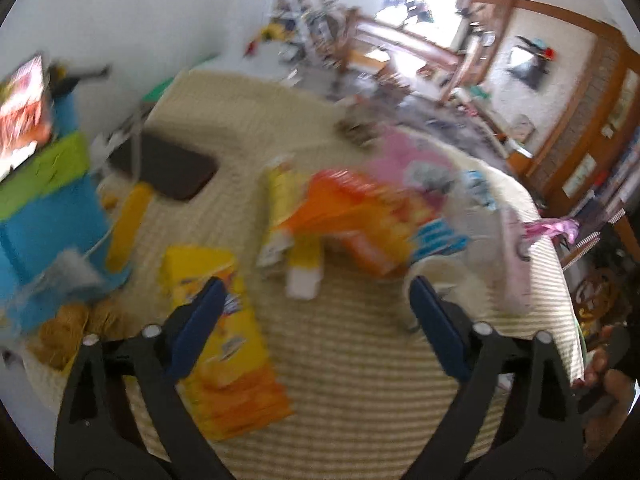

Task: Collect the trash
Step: 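Reach the left tool to the yellow tea carton while the right tool reaches the white milk carton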

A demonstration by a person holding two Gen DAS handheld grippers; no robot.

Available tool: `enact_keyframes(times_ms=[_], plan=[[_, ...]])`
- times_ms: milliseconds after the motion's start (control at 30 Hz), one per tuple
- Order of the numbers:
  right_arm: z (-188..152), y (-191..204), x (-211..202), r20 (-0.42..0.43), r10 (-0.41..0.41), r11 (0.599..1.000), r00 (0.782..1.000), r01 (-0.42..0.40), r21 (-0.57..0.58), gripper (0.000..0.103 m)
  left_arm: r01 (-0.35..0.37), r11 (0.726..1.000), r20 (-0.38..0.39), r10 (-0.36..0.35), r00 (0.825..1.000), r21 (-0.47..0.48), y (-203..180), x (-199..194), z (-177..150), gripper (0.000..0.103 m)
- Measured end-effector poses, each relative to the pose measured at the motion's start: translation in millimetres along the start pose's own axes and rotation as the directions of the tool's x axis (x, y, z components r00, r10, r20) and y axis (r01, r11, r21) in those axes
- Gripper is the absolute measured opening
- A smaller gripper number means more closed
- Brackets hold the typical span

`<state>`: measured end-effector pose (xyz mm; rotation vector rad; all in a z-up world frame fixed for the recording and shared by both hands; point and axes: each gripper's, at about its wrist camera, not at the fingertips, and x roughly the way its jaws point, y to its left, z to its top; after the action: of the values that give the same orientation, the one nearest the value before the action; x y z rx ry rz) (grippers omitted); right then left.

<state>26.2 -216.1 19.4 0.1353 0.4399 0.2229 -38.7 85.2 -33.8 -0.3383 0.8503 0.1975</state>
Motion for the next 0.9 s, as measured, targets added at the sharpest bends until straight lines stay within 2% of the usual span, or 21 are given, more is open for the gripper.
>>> enact_keyframes(times_ms=[133,267,433,500,633,767,833,900], plan=[[1.6,0.7,-4.9,0.024,-0.003,1.000,1.000,0.003,-0.013,0.096,-0.011,0.995,-0.063,0.005,0.998,-0.099,26.9,12.4,-2.4,0.079],[1.7,0.9,-5.2,0.017,-0.001,1.000,1.000,0.001,-0.010,0.096,-0.018,0.990,-0.087,0.006,0.996,-0.137,35.7,19.9,-5.6,0.076],[3.2,2.4,-4.6,0.007,0.007,1.000,1.000,-0.007,-0.016,0.096,-0.039,0.993,-0.075,0.030,0.997,-0.113,30.0,15.6,-7.5,0.077],[2.7,2.7,-3.7,0.004,0.009,1.000,1.000,-0.009,-0.015,0.096,-0.048,0.993,-0.068,0.040,0.997,-0.111,30.0,11.8,-10.0,0.080],[2.1,2.5,-2.3,-0.007,0.015,1.000,1.000,-0.015,-0.002,0.096,-0.094,0.981,-0.065,0.084,0.994,-0.170,40.1,3.4,-13.5,0.082],[1.8,1.7,-2.1,-0.012,0.016,1.000,1.000,-0.016,0.000,0.096,-0.079,0.974,-0.058,0.068,0.996,-0.211,47.8,-8.7,-16.2,0.082],[2.1,1.9,-1.8,-0.016,0.021,1.000,1.000,-0.021,0.005,0.096,-0.080,0.973,-0.070,0.067,0.995,-0.215,50.9,-9.9,-17.7,0.086],[2.5,1.4,-1.9,-0.018,0.028,1.000,0.999,-0.028,0.011,0.096,-0.092,0.969,-0.116,0.067,0.991,-0.228,55.6,-2.4,-19.6,0.087]])
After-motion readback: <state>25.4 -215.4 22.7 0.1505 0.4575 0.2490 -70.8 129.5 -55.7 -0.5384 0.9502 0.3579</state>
